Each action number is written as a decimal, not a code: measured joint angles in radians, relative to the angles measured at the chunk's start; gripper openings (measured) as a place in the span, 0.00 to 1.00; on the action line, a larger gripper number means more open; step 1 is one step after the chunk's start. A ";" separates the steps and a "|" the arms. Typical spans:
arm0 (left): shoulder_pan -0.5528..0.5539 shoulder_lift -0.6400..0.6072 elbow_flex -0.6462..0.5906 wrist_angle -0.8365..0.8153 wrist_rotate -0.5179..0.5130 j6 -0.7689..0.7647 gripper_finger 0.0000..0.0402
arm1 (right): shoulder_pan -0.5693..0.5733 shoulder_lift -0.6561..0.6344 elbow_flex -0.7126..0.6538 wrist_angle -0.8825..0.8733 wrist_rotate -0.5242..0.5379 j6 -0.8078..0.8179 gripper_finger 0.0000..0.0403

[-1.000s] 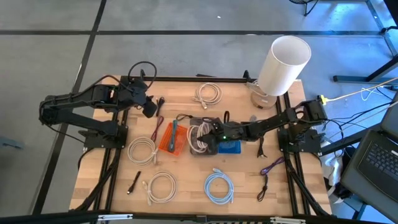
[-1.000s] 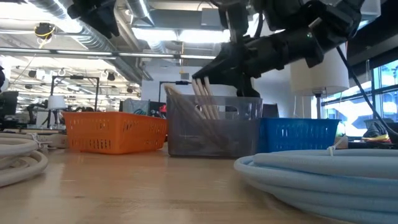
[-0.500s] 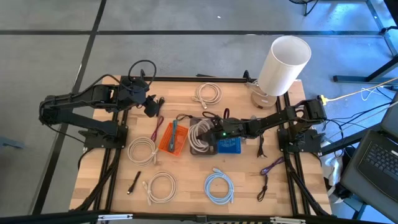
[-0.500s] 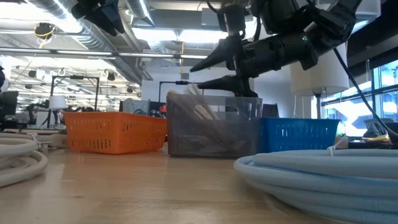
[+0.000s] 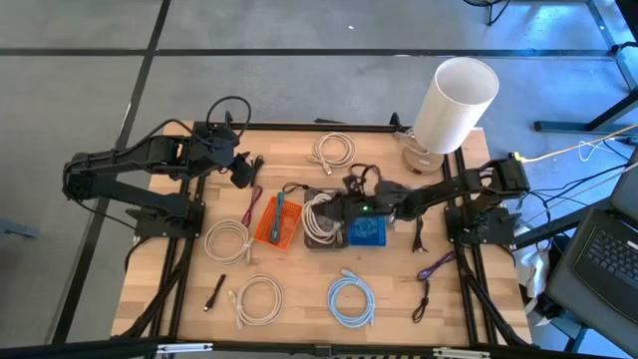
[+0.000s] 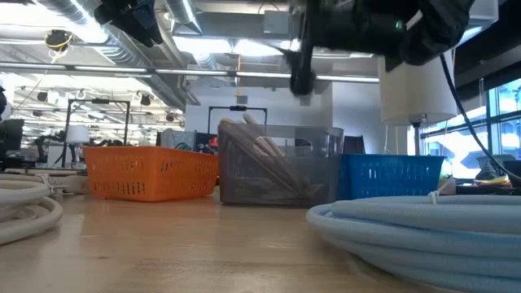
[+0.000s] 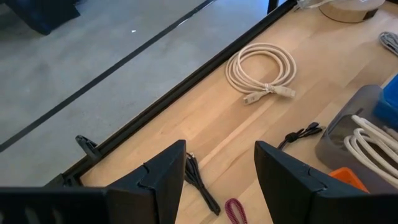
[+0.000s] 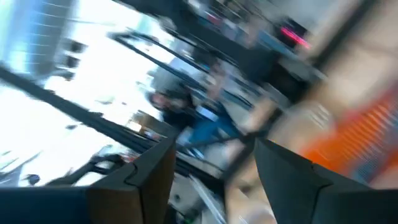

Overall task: Pick & Place USB Port
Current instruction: Put the black charger cable into the blue bin

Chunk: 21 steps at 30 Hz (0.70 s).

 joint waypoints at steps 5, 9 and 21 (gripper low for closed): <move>0.000 0.000 0.000 0.000 0.000 0.018 0.46 | 0.000 -0.114 0.036 0.128 -0.002 -0.178 0.54; 0.000 0.000 0.000 0.002 0.000 0.019 0.46 | 0.005 -0.217 0.106 0.094 -0.009 -0.382 0.51; 0.000 0.000 0.000 0.003 -0.002 0.060 0.46 | 0.027 -0.274 0.781 -1.314 0.200 -0.753 0.45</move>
